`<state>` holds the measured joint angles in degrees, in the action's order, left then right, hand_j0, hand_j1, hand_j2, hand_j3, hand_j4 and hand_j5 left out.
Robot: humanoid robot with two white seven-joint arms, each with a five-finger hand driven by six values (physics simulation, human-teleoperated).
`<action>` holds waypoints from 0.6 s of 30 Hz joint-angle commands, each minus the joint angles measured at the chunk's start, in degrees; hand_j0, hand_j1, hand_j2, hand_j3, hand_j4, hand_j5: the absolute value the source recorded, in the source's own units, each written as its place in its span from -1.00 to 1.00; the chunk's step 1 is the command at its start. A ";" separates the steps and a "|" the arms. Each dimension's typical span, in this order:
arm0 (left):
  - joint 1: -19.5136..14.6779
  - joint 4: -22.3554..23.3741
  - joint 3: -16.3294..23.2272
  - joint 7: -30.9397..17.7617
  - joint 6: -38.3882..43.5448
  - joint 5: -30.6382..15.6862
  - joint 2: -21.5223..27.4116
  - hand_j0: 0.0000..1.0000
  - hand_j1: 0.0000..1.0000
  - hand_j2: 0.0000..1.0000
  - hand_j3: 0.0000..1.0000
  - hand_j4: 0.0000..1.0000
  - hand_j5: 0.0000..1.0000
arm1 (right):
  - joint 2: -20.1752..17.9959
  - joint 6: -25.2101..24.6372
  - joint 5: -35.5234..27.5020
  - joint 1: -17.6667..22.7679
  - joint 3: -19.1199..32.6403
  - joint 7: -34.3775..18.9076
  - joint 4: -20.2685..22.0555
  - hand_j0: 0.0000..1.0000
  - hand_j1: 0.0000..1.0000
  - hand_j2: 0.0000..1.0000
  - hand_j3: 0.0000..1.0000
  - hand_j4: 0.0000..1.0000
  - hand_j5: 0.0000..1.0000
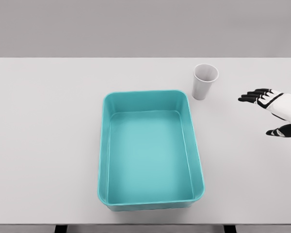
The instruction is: Put the paper cup into the basket with your right arm
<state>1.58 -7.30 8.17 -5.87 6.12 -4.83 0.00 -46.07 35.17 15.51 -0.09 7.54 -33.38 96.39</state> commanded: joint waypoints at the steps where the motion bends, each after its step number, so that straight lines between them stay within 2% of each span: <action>1: -0.09 0.01 0.01 -0.02 -0.06 0.00 0.00 1.00 1.00 1.00 1.00 1.00 1.00 | 0.63 -0.17 -0.13 0.00 0.02 0.07 -0.06 1.00 1.00 1.00 1.00 1.00 1.00; 3: 0.00 0.01 0.01 0.07 0.03 0.00 0.00 1.00 1.00 1.00 1.00 1.00 1.00 | 5.81 -0.17 -0.04 -0.35 0.98 -0.02 0.20 1.00 1.00 1.00 1.00 1.00 1.00; 6: 0.00 0.01 0.01 -0.02 0.03 0.00 0.00 1.00 1.00 1.00 1.00 1.00 1.00 | 8.36 -1.06 -0.39 -1.49 1.69 -1.33 0.21 1.00 1.00 1.00 1.00 1.00 1.00; 7: 0.00 0.01 0.01 -0.02 0.03 0.00 0.00 1.00 1.00 1.00 1.00 1.00 1.00 | 8.45 -3.52 -0.92 -3.69 1.43 -1.62 -0.41 1.00 1.00 1.00 1.00 1.00 1.00; 10: 0.00 0.01 0.01 -0.02 0.03 0.00 0.00 1.00 1.00 1.00 1.00 1.00 1.00 | 10.56 -7.92 -3.11 -9.40 0.28 -1.62 -7.00 1.00 1.00 1.00 1.00 1.00 1.00; 11: 0.00 0.01 0.01 -0.02 0.03 0.00 0.00 1.00 1.00 1.00 1.00 1.00 1.00 | 10.73 -8.97 -5.31 -10.63 -0.15 -1.62 -8.67 1.00 1.00 1.00 1.00 1.00 1.00; 12: 0.00 0.01 0.01 -0.02 0.03 0.00 0.00 1.00 1.00 1.00 1.00 1.00 1.00 | 10.82 -10.38 -8.38 -12.82 -1.03 -1.62 -12.34 1.00 1.00 1.00 1.00 1.00 1.00; 14: 0.00 0.01 0.01 -0.02 0.03 0.00 0.00 1.00 1.00 1.00 1.00 1.00 1.00 | 10.82 -12.31 -13.48 -17.05 -5.42 -1.62 -17.54 1.00 1.00 1.00 1.00 1.00 1.00; 16: 0.00 0.01 0.01 -0.02 0.03 0.00 0.00 1.00 1.00 1.00 1.00 1.00 1.00 | 12.66 -18.02 -19.11 -21.97 -9.29 -1.62 -21.41 1.00 1.00 1.00 1.00 1.00 1.00; 17: 0.00 0.01 0.01 -0.02 0.03 0.00 0.00 1.00 1.00 1.00 1.00 1.00 1.00 | 13.54 -19.34 -19.38 -23.02 -9.56 -1.62 -22.47 1.00 1.00 1.00 1.00 1.00 1.00; 18: -0.09 0.01 0.01 -0.02 0.03 0.00 0.00 1.00 1.00 1.00 1.00 1.00 1.00 | 15.04 -21.98 -19.38 -25.66 -10.52 -1.62 -25.45 1.00 1.00 1.00 1.00 1.00 1.00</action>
<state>1.58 -7.29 8.17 -5.88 6.13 -4.83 0.00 -32.95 17.59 -0.80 -26.45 -0.56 -34.98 75.42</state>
